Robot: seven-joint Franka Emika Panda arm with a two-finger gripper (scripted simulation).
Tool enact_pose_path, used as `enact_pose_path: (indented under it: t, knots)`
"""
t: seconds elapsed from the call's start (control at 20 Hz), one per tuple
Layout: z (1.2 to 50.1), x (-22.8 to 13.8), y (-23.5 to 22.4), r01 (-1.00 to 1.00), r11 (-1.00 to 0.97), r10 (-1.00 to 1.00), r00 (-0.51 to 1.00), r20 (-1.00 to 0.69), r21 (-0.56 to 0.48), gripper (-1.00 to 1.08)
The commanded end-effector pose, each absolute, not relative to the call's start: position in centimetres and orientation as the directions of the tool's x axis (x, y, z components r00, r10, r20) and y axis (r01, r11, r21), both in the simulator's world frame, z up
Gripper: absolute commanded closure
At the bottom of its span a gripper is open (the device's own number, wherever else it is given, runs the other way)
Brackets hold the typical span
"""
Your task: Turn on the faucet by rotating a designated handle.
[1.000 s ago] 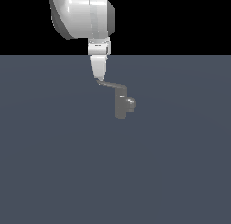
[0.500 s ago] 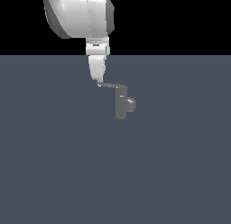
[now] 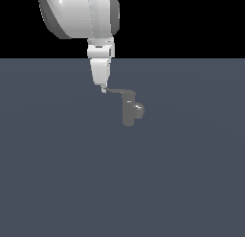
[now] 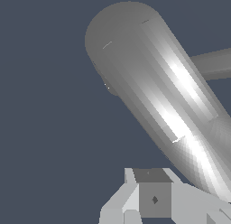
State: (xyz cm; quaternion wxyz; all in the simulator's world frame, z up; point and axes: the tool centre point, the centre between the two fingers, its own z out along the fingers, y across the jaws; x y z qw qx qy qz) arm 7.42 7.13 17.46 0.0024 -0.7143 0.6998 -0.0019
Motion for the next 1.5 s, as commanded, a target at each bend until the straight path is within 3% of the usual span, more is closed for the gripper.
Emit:
enact_pose_path:
  t: [0.0, 1.25, 1.45]
  knots:
    - [17.4, 7.1, 6.7, -1.0, -0.018, -1.0, 0.018, 0.001, -0.005, 1.08]
    - [17.5, 1.1, 3.6, -0.999, -0.032, -0.999, 0.032, -0.003, -0.006, 1.08]
    - [17.4, 0.6, 0.9, -1.0, -0.028, -1.0, 0.028, -0.002, -0.004, 1.08]
